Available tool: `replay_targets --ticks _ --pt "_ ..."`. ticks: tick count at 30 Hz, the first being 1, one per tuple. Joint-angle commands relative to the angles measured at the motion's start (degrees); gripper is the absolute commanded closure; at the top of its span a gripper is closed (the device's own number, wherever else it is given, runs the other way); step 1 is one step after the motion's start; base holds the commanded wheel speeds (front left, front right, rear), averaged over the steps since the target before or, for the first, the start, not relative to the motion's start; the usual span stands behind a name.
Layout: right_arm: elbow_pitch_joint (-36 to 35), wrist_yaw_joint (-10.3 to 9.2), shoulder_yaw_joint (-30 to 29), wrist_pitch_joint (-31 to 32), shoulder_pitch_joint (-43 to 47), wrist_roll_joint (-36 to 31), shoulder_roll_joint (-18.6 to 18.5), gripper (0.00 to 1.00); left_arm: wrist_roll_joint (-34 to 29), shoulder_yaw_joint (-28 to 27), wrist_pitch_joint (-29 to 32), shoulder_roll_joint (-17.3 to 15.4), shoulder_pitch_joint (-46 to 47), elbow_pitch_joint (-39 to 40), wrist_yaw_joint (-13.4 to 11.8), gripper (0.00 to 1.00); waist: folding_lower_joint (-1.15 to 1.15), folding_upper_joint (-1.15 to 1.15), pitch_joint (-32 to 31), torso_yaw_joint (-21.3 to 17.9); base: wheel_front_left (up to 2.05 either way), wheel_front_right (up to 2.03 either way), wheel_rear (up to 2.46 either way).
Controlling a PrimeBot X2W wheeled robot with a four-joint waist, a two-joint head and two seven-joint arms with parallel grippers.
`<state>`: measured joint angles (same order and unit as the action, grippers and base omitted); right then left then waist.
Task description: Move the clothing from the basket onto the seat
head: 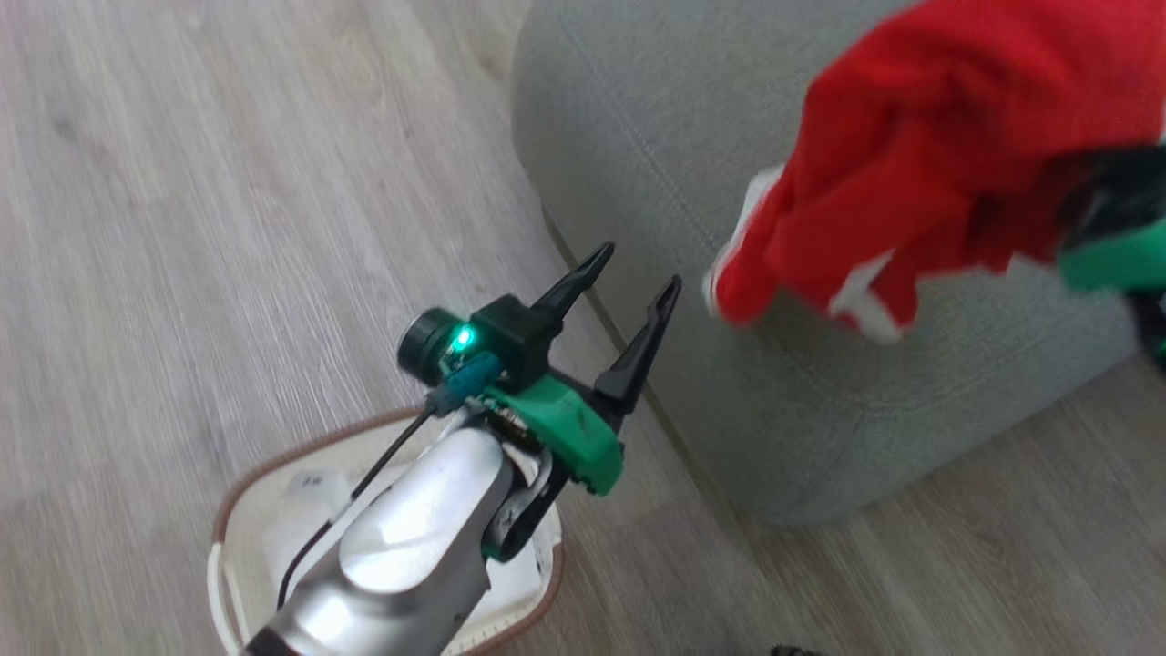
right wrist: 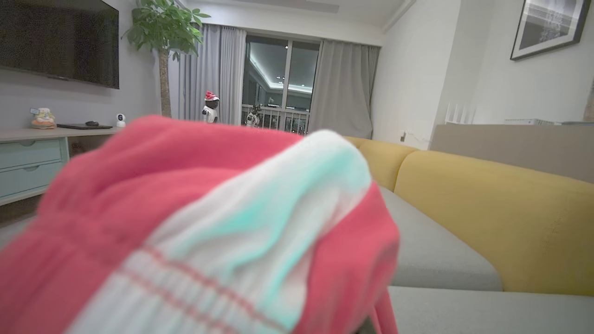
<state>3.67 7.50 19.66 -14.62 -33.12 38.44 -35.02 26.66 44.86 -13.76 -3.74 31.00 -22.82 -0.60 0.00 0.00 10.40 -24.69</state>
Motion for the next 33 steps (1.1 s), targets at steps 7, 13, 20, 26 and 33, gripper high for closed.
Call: replay_targets --ticks 7,13,20,26,33 --pt "3.61 -0.01 -2.47 -0.38 -11.19 3.90 -4.84 1.00 -2.02 -0.81 1.49 0.05 7.66 3.00 -1.60 0.00 0.00 0.00 8.51 3.40 0.00 0.00 0.00" --pt "9.81 -0.01 -5.04 -0.38 -16.98 7.04 -8.78 1.00 -3.35 0.67 2.69 0.37 11.37 3.03 -2.24 0.00 0.00 0.00 14.26 6.67 0.00 0.00 0.00" --pt "17.66 -0.01 -7.54 -0.38 -20.86 7.44 -13.77 1.00 -3.84 2.64 2.96 0.71 14.69 2.84 -3.46 0.00 0.00 0.00 19.47 9.97 0.00 0.00 0.00" --pt "23.36 -0.01 -7.19 -0.38 -22.93 5.32 -14.21 1.00 -3.71 3.77 2.58 0.81 16.37 2.67 -4.55 0.00 0.00 0.00 21.94 11.59 0.00 0.00 0.00" --pt "33.51 -0.01 1.48 -0.38 -22.59 5.88 -13.40 1.00 -2.59 5.25 1.19 0.85 17.49 2.59 -5.76 0.00 0.00 0.00 22.86 12.98 0.00 0.00 0.00"
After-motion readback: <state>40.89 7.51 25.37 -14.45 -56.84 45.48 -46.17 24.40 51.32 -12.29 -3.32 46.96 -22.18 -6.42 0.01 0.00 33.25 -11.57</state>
